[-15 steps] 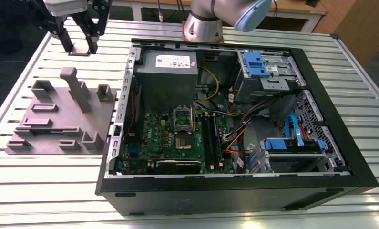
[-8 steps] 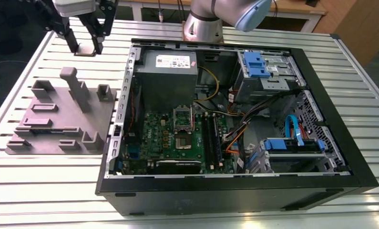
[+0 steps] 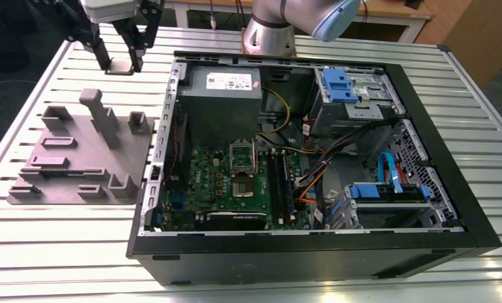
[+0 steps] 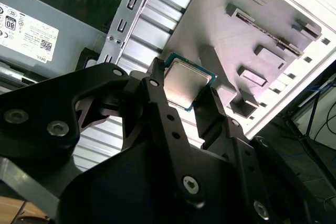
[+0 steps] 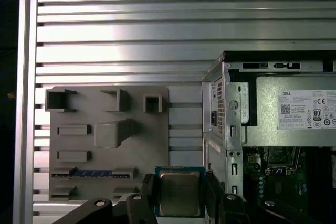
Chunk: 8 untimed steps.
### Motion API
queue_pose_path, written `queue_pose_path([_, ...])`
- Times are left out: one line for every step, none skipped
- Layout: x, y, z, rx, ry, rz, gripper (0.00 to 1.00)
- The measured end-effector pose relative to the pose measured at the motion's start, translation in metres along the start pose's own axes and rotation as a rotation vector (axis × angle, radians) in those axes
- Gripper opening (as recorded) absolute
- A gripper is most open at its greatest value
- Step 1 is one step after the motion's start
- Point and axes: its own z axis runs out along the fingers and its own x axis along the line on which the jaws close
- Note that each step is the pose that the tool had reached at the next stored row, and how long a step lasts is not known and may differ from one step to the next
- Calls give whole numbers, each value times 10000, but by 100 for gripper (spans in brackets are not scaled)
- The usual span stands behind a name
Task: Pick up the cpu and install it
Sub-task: 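Pick up the cpu and move it towards the insertion slot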
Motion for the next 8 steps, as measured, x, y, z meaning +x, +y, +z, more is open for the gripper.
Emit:
queue_pose_path([-2, 0, 0, 0, 0, 1, 47])
queue_pose_path([-3, -1, 0, 1, 0, 0, 47])
queue_pose_path([-3, -2, 0, 1, 0, 0, 47])
queue_pose_path([-3, -2, -1, 1, 1, 0, 47])
queue_pose_path([-4, -3, 0, 0, 0, 0, 47])
queue_pose_path([-8, -3, 0, 0, 0, -1, 47])
queue_pose_path([-15, -3, -1, 1, 1, -1, 47])
queue_pose_path([-20, -2, -1, 1, 1, 0, 47])
